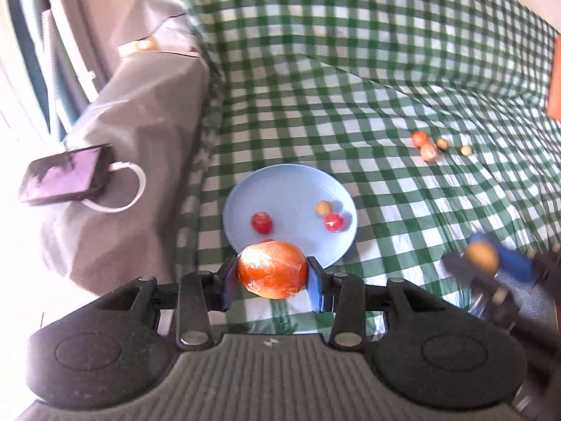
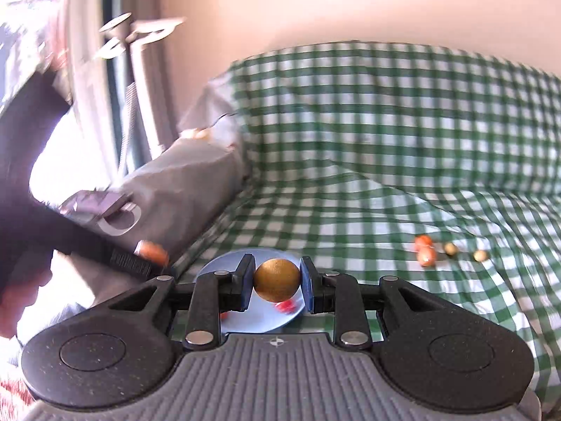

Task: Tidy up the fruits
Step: 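Carry the yellow fruit and orange over the plate and open both tools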

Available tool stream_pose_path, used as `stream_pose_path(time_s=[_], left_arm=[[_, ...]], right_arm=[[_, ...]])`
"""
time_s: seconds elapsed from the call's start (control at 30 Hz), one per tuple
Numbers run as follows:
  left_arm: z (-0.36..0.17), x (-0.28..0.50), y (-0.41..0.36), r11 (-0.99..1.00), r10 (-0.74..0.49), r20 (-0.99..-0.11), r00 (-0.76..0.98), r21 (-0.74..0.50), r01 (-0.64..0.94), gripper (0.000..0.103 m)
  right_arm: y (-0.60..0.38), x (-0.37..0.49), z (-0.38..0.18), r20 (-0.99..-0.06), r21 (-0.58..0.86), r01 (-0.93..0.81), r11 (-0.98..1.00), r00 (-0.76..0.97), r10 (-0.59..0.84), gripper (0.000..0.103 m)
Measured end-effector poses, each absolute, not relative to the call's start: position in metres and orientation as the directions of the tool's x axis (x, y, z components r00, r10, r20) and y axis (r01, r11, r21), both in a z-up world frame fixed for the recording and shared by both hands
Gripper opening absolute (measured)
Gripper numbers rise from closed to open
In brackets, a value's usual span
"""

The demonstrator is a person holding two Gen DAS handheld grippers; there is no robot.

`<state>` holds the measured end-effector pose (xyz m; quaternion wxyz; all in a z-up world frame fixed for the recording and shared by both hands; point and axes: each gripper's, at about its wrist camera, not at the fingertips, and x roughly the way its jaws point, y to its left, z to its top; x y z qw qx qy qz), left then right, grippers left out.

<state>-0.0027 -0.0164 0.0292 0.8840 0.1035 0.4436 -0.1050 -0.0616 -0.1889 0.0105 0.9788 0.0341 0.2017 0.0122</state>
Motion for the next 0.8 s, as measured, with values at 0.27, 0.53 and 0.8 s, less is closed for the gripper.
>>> stream_pose_path(time_s=[0.27, 0.53, 0.8], left_arm=[[0.028, -0.025, 0.005, 0.960, -0.093, -0.803, 0.588, 0.083, 0.266, 0.045], [0.028, -0.029, 0.007, 0.959, -0.101, -0.802, 0.588, 0.079, 0.272, 0.045], [0.022, -0.023, 0.005, 0.957, -0.105, -0.813, 0.573, 0.074, 0.280, 0.045]], right_arm=[[-0.153, -0.077, 0.019, -0.420, 0.020, -0.047, 0.999, 0.906, 0.051, 0.029], [-0.148, -0.081, 0.019, -0.441, 0.015, -0.027, 1.000, 0.897, 0.031, 0.029], [-0.147, -0.078, 0.016, -0.452, 0.006, -0.021, 1.000, 0.892, 0.021, 0.029]])
